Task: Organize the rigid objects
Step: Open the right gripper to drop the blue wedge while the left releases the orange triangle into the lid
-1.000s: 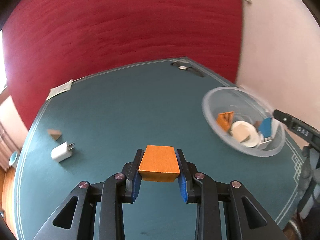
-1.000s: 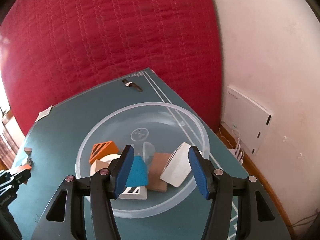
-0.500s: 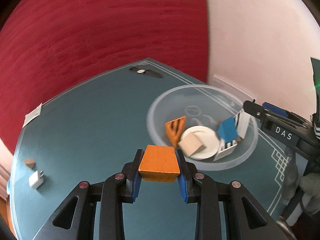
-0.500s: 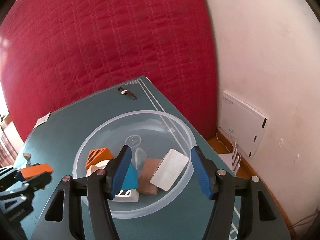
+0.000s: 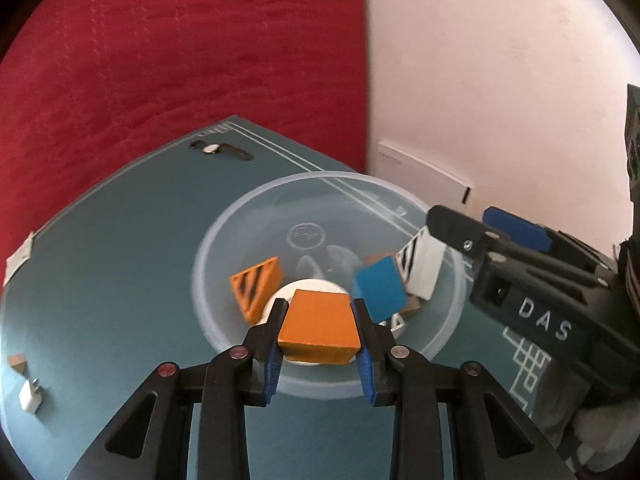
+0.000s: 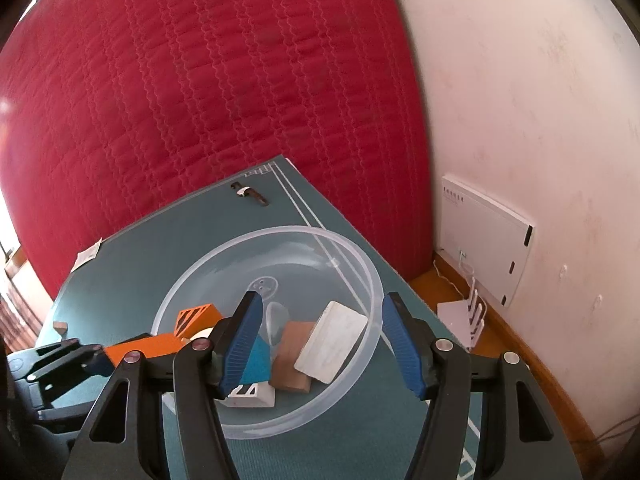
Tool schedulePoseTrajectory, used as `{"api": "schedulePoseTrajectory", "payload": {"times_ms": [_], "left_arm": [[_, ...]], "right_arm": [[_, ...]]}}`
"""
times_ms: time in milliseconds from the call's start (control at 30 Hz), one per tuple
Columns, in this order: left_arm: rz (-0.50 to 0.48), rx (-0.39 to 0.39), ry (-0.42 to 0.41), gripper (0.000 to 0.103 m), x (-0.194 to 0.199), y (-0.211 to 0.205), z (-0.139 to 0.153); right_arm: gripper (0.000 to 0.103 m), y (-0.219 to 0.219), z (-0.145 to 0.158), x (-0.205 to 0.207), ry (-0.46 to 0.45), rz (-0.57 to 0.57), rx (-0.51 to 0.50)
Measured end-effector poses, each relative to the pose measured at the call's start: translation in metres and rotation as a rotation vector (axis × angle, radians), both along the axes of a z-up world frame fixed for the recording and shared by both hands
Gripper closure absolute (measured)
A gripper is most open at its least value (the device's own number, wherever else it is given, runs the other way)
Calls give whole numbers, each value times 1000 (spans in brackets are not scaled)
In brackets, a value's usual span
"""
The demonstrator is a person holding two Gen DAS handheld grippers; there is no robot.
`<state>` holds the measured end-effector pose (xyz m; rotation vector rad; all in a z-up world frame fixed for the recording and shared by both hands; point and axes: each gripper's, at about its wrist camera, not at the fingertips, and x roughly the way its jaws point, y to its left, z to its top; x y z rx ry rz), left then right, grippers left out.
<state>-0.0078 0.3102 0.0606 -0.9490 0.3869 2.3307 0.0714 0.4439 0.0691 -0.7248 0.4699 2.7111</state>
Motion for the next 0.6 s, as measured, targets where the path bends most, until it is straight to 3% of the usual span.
{"api": "schedulePoseTrajectory", "payload": {"times_ms": [67,100,600], "left_arm": [[3,8,1,37,-1,2,-1],[14,12,13,33,-1,0,-2],[74,21,32,30,7,-28,-7]], "right_arm": [[39,1,0,2,2,-2,-3],[39,1,0,2,3,-2,-4],[39,1,-3,2,-1,7,5]]}}
